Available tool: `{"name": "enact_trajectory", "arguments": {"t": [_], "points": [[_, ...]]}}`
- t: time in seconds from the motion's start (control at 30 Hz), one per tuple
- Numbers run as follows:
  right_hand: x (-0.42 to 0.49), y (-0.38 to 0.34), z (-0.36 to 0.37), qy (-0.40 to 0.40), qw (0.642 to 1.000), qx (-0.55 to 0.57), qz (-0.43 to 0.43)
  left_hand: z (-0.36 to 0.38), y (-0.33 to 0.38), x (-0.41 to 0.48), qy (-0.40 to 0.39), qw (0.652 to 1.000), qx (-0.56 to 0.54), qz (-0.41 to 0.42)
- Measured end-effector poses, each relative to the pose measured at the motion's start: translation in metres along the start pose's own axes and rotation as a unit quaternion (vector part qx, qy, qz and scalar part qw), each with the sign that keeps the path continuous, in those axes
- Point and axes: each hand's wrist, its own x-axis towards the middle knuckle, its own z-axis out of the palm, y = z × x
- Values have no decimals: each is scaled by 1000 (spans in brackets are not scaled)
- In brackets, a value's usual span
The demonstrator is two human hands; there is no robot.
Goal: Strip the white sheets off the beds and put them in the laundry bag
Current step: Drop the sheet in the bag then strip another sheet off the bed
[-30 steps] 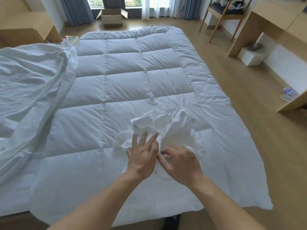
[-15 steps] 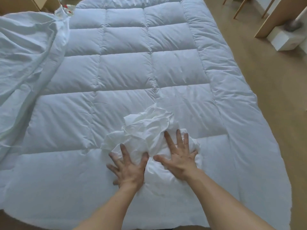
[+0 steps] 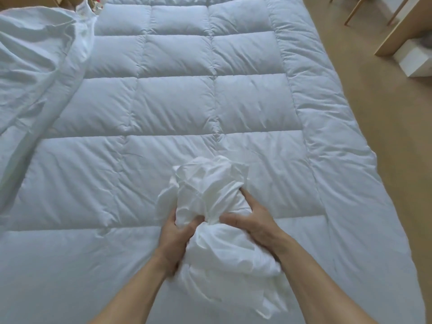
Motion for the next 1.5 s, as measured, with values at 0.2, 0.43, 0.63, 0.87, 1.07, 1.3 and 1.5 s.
{"name": "enact_trajectory", "arguments": {"t": [0.2, 0.43, 0.63, 0.87, 1.07, 1.3, 1.5], "points": [[-5, -44, -42, 127, 985, -78, -83, 21, 33, 46, -64, 994, 9, 93], [30, 22, 3, 162, 952, -261, -9, 9, 0, 55, 44, 953, 296, -34], [24, 26, 0, 166, 954, -249, -22, 54, 62, 36, 59, 775, 431, 459], [18, 34, 0, 207, 956, -204, -41, 56, 35, 90, -170, 725, 589, 316], [0, 58, 13, 266, 927, -265, 22, 55, 33, 116, -164, 768, 587, 196], [11, 57, 7, 282, 930, -212, 100, 60, 29, 137, -139, 714, 651, 216], [18, 71, 11, 314, 918, -228, 84, 67, 17, 147, -110, 541, 517, 654]]}}
